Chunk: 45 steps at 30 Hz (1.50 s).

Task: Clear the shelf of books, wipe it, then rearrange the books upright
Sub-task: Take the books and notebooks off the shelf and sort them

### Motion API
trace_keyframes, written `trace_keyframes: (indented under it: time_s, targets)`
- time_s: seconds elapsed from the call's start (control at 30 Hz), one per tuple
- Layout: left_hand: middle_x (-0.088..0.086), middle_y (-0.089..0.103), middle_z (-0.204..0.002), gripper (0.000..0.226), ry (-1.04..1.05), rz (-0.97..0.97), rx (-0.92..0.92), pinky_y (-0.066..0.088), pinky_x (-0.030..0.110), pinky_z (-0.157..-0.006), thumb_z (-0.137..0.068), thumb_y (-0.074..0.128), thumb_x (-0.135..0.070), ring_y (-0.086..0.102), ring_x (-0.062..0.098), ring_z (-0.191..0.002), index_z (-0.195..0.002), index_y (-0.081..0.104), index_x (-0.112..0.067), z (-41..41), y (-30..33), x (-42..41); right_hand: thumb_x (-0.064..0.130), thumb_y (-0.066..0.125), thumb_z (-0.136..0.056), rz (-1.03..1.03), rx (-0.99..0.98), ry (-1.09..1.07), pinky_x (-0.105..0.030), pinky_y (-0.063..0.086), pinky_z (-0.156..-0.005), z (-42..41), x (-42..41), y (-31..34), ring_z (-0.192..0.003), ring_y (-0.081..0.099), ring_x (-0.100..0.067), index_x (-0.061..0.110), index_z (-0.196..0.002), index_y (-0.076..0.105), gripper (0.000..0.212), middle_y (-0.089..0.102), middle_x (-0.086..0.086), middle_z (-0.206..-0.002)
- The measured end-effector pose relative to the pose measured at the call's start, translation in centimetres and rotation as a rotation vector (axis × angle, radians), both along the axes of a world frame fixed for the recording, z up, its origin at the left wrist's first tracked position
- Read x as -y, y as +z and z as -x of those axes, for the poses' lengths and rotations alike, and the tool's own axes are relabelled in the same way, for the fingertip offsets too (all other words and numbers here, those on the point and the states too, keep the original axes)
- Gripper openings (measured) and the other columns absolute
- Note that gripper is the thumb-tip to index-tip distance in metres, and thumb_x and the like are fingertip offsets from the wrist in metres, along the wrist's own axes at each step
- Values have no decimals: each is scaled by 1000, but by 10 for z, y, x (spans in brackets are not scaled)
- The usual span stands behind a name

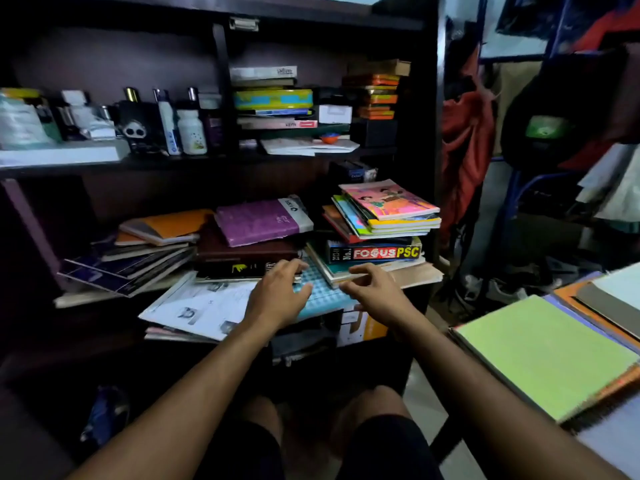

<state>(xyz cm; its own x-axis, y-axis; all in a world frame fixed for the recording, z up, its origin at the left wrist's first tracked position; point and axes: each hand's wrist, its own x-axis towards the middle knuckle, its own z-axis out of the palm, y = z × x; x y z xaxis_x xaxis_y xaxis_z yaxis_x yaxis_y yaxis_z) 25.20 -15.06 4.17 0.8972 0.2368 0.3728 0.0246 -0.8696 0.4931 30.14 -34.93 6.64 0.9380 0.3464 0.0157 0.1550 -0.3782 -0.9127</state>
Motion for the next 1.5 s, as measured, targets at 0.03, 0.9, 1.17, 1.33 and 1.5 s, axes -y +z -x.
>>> trace_keyframes:
  time_s: [0.03,0.9,1.17,1.33,1.5]
  targets:
    - [-7,57,-127,39,-11,26,-17,53,41,-91,-93,62,-39,60,18,-112,-130,55,-31,-3,0,-1,29,73,-91,1,-4,-24,-52,58,-88,-4,-1,1,-98,67,-24,17,-127,54,43,68,-5,-106]
    - [-1,45,-130,77,90,-220,48,53,37,-79,-87,74,-47,57,21,-115,-153,37,-31,-109,8,36,22,72,-84,841,449,127,-51,35,-114,-132,15,53,-144,33,-29,17,-157,21,89,26,-6,-161]
    - [1,18,-153,99,53,46,6,56,42,-88,-74,85,-46,57,33,-118,-145,17,-47,-115,12,41,33,74,-81,640,546,-187,-48,37,-111,-118,31,7,-142,27,-31,22,-149,33,80,26,-10,-155]
    - [-4,1,-169,119,-6,144,-98,49,55,-103,-66,89,-53,44,35,-139,-150,4,-57,-135,36,46,34,71,-87,337,246,-407,-43,37,-109,-144,49,20,-137,38,-35,14,-150,31,77,35,-16,-151]
    - [8,10,-167,105,-18,56,-19,44,52,-106,-79,83,-42,36,35,-144,-153,9,-51,-137,22,53,22,82,-81,354,158,-185,-34,43,-106,-162,59,20,-131,51,-31,15,-157,24,96,46,-17,-150]
